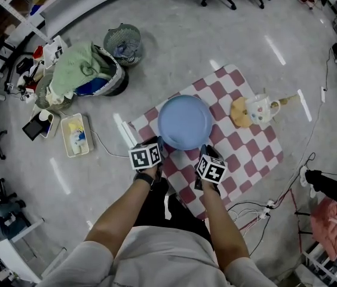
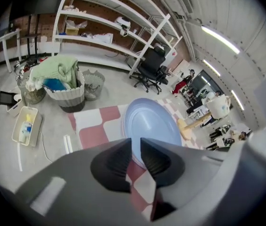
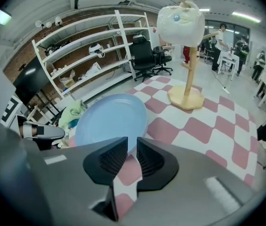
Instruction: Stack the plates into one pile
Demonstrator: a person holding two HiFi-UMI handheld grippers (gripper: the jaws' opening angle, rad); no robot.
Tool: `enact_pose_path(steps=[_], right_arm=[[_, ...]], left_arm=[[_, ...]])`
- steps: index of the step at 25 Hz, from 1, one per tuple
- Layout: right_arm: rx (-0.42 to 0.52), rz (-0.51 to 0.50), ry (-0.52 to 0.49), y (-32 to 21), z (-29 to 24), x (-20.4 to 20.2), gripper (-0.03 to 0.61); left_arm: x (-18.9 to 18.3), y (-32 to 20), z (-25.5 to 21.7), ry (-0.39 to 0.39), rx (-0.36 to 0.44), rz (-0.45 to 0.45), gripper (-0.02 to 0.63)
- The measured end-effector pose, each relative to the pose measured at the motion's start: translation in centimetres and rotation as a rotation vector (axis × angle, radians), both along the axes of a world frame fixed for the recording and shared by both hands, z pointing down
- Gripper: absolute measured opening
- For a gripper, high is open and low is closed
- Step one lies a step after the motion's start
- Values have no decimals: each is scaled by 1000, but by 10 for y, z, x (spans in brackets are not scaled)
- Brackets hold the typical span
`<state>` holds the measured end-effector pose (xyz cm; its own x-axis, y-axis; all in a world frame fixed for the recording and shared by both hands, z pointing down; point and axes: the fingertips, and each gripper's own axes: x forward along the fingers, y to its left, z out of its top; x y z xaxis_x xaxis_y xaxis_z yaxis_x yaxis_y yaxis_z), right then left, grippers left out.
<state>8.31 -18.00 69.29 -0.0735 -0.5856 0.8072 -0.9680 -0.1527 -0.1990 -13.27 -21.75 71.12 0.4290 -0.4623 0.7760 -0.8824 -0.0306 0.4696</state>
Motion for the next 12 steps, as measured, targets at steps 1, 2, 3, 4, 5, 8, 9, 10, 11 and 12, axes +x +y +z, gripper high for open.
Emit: enact_pose_path(steps=[1,2,3,4,5,8,9,10,11,12], right_arm=[[16,-8,-23,1,-8,-2,67],[34,-16,-49,1,-17,-4,67],[56,-22,-71,0,-28,-6,67],[79,-29,-86,-1,-39,-7,67],[103,-37,-95,-3,-50,-8,66],[178,-58,-127,-8,-84,-9,64],[203,-61,-143,-9,-95,-10,63],[226,-64,-157,-10,-106,-10,61],[249,-67,-165,-11,-118,-10,47],[271,-71,-169,-11,-129,-10,40]], left_arm=[[2,-1,-8,0,21,-1,61],[4,-1,-16,4,39,0,60],[8,-2,-25,11,58,4,58],[13,-3,-35,20,80,13,52],[19,-4,-47,32,105,27,43],[44,-1,-83,82,181,79,8],[52,2,-94,97,202,94,8],[59,4,-105,110,223,106,8],[65,7,-115,121,244,118,8],[71,10,-126,130,265,131,8]])
